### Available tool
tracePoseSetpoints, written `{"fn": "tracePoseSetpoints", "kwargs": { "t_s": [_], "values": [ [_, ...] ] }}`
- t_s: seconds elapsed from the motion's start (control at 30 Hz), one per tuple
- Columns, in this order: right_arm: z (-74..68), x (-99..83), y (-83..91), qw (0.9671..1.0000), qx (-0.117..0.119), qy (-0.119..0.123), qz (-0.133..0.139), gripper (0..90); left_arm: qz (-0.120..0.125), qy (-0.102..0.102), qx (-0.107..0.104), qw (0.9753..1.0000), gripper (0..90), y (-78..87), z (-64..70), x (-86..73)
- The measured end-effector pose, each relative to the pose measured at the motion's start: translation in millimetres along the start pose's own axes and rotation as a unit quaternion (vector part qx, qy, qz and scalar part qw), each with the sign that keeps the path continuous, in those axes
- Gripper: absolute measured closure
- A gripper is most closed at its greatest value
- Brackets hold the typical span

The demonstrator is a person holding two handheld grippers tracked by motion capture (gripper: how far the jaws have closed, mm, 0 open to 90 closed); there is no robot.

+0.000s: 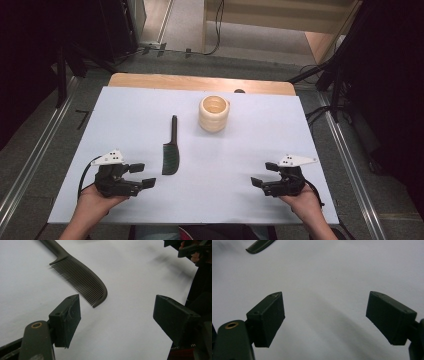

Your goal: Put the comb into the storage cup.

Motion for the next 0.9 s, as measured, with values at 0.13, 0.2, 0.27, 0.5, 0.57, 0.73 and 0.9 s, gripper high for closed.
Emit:
{"fn": "tracePoseSetpoints", "kwargs": {
  "t_s": [0.13,0.2,0.27,0.5,0.57,0.73,0.9],
  "values": [
    [-1.7,-0.4,-0.5,1.0000,0.003,0.002,-0.002,13.7,0.001,0.001,-0.002,1.0000,22.5,0.0,0.3,0.3],
    [-1.6,-0.6,-0.4,1.0000,0.005,0.002,-0.002,13.7,-0.001,0.003,-0.004,1.0000,22.5,-0.1,0.3,0.5],
    [-1.4,-0.4,-0.1,1.0000,0.006,0.000,-0.001,13.7,-0.002,0.011,-0.009,0.9999,23.0,0.0,0.7,0.9],
    [-2.5,-0.1,-0.4,1.0000,0.009,-0.001,-0.001,13.7,0.002,0.012,-0.006,0.9999,23.6,0.7,-0.2,2.0],
    [-2.3,-0.2,-0.4,1.0000,0.009,0.000,-0.001,13.7,-0.001,0.012,-0.002,0.9999,23.6,0.6,-1.2,2.4],
    [-1.8,0.0,-0.9,1.0000,0.009,-0.003,0.000,13.7,-0.002,0.015,0.015,0.9998,26.7,-1.7,-8.9,11.6],
    [-1.6,0.0,-0.8,1.0000,0.010,-0.002,0.000,13.7,0.007,0.032,0.019,0.9993,26.6,-3.0,-17.3,21.4]
  ]
}}
Point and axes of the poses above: each handheld gripper's, and its own axes: y roughly backward along the jaws, x roughly out of its top, z roughly to its right, the point moved 8 cm from there along -y, roughly forward along the jaws, and after that the axes turned 9 degrees about -z, right-handed, at the moved point
